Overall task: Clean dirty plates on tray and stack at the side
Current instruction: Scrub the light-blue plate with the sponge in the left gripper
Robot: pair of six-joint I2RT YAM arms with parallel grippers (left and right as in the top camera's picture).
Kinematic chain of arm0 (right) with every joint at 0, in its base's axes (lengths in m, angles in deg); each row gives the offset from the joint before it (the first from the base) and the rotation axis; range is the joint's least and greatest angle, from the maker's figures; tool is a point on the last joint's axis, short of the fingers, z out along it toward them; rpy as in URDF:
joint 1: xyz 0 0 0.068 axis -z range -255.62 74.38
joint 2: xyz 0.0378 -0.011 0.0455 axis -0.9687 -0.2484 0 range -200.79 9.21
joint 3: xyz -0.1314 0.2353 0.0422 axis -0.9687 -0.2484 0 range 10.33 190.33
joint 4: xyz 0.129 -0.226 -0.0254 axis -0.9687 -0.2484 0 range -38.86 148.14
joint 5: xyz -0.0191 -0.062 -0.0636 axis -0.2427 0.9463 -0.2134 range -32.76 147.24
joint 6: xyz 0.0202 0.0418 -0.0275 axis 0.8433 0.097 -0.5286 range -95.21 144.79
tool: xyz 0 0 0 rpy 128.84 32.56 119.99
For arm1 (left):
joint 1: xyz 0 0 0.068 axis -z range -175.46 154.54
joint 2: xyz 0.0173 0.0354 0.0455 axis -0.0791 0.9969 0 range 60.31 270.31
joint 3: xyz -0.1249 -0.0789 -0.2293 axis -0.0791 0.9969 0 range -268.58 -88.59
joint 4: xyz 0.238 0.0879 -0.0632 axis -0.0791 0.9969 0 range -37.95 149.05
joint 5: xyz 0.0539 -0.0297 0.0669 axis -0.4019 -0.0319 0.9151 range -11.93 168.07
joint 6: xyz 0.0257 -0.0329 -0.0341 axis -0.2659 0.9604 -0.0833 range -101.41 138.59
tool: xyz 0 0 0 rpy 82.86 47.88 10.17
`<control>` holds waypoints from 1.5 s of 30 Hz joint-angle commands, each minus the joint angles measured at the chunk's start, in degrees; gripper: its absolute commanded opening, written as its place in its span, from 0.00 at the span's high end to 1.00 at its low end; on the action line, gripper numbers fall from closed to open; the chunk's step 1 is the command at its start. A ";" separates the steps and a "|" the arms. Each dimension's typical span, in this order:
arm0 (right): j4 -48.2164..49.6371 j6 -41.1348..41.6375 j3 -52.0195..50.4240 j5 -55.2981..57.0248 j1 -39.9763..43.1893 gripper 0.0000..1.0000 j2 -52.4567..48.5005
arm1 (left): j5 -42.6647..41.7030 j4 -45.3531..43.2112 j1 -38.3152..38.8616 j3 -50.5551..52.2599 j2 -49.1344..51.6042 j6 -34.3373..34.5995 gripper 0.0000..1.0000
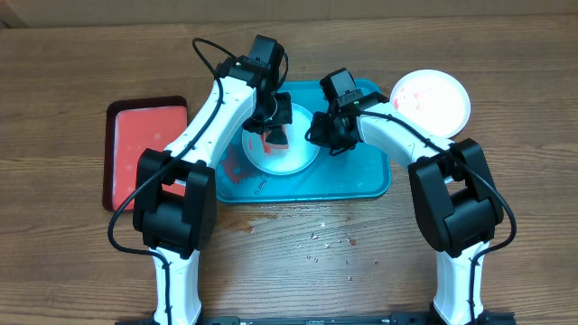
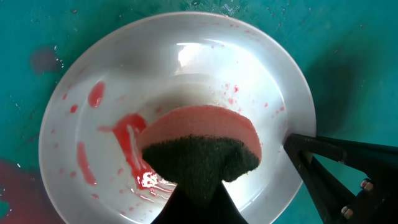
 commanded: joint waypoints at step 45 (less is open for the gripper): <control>0.52 0.04 -1.25 1.07 0.13 0.96 -1.42 | 25.73 -8.98 0.22 6.43 -0.81 -4.02 0.96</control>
